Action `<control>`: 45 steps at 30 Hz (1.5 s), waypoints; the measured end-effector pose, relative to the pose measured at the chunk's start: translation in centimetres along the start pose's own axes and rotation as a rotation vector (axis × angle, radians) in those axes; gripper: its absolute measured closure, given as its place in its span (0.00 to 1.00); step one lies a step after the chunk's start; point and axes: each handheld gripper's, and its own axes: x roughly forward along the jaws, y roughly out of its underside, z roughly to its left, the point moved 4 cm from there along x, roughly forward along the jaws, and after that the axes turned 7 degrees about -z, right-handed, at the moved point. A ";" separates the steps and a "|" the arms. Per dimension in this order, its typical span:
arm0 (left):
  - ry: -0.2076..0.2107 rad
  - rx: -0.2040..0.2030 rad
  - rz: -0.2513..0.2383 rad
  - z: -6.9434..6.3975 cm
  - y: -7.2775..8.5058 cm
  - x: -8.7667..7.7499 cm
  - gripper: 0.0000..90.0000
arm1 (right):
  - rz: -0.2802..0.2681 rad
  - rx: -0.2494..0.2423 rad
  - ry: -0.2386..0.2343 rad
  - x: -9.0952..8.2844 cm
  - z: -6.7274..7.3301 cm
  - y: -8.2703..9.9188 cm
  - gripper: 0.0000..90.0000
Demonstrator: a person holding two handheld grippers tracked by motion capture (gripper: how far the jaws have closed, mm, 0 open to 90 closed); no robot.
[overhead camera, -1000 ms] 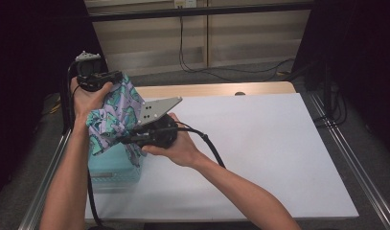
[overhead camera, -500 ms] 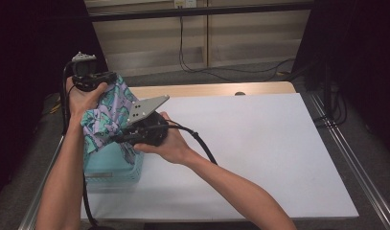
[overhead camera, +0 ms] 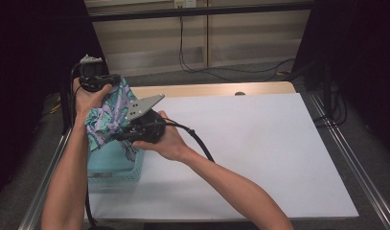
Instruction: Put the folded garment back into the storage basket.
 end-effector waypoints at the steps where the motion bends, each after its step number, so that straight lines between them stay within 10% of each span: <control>1: -0.002 -0.004 0.003 0.0 0.1 0.2 0.91 | 0.000 0.000 0.000 0.0 0.0 0.0 0.93; 45: -0.019 0.016 0.104 1.6 5.8 3.2 0.92 | 0.056 0.077 -0.025 4.0 -0.8 5.2 0.93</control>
